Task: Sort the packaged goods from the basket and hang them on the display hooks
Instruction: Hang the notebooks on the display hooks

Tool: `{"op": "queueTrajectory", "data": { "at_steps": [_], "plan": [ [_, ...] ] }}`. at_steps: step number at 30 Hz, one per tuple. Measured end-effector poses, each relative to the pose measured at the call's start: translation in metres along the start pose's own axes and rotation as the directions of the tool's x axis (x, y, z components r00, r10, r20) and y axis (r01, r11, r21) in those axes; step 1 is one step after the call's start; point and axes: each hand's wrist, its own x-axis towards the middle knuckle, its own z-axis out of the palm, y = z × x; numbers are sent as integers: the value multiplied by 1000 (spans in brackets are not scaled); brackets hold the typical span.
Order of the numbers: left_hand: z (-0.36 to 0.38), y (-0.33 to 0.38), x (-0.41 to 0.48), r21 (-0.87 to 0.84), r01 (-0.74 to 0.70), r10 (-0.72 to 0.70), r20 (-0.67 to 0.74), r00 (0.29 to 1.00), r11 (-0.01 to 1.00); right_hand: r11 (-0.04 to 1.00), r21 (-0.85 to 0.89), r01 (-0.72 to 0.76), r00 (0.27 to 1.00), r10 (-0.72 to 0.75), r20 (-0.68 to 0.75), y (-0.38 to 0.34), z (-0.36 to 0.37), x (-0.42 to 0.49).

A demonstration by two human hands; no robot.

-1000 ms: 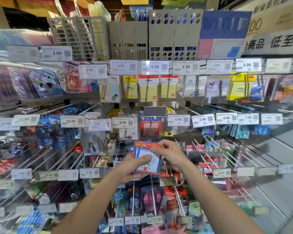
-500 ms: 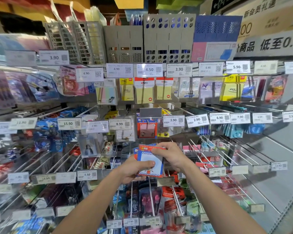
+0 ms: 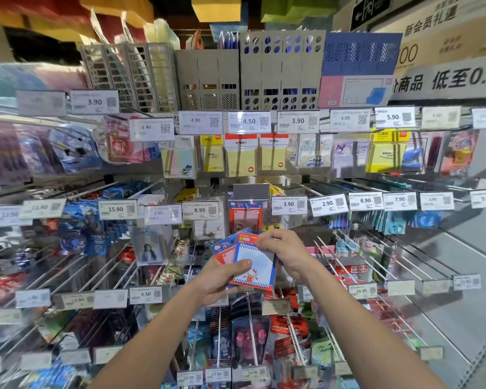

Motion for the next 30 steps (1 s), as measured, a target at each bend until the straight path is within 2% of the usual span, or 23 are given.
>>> {"op": "queueTrajectory", "data": {
  "at_steps": [5,9,17,21,25,30],
  "plan": [
    [-9,8,7,-73,-96,88,-109,990,993,971,239,-20,1000,19,6,2,9,7],
    [-10,11,12,-129,-143,125,-140,982,981,974,224,-27,999,16,51,4,11,8],
    [-6,16,19,-177,-150,113,-202,973,973,974,216,76,990,-49,-129,-8,12,22],
    [-3,17,24,-119,-179,149,-229,962,977,978,191,86,983,-52,-177,-9,12,26],
    [-10,10,26,27,-205,204,-280,938,978,983,161,87,981,-57,-187,-9,12,27],
    [-19,7,23,105,-183,206,-291,934,977,985,142,97,978,-69,-195,-8,12,28]
  ]
}}
